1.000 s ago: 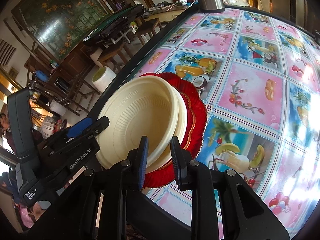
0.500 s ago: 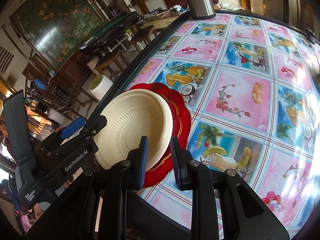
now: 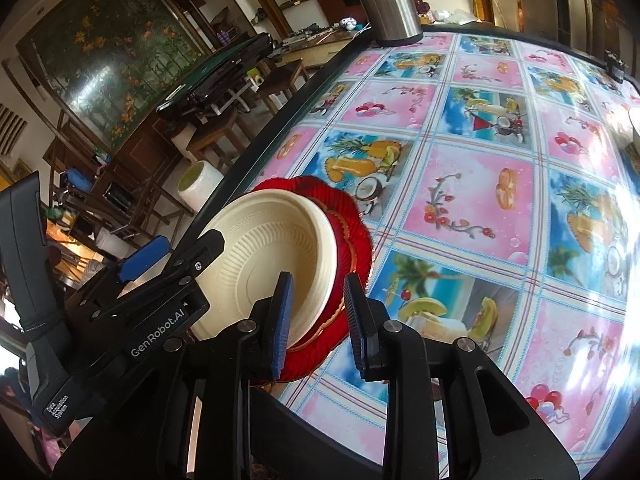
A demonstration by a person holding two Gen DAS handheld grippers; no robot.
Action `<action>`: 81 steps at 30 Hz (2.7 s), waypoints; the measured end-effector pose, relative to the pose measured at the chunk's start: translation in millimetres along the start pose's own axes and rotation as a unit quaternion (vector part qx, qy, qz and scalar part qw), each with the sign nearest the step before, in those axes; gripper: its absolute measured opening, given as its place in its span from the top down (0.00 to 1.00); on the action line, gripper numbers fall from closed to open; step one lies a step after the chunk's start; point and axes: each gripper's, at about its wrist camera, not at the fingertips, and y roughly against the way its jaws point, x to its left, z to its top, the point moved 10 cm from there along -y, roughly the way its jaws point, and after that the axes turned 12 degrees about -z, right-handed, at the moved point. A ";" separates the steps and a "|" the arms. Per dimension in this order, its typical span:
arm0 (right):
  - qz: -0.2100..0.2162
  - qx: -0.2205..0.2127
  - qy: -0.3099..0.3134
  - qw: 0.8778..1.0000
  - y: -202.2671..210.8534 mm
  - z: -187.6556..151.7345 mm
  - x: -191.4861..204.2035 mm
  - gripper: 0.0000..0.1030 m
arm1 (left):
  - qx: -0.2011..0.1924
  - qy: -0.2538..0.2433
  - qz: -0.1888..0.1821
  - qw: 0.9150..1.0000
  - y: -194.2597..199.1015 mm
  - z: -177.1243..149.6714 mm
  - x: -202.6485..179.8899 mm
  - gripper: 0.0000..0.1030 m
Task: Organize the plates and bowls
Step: 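Open both tools and release the cream bowl rim, then move both tools toward the white bowl on the table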
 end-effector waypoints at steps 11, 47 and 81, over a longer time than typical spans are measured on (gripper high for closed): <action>-0.034 -0.021 -0.048 0.998 13.2 11.6 -60.1 0.63 | -0.016 -0.038 -0.027 0.999 -5.1 18.8 -59.6 0.32; -0.145 -0.026 -0.237 0.960 28.0 21.8 -333.8 0.63 | 0.067 -0.135 -0.147 0.977 -119.4 21.4 -298.6 0.31; -0.180 -0.067 -0.334 0.923 21.2 105.2 -507.6 0.63 | 0.126 -0.168 -0.205 0.956 -216.1 66.6 -468.0 0.31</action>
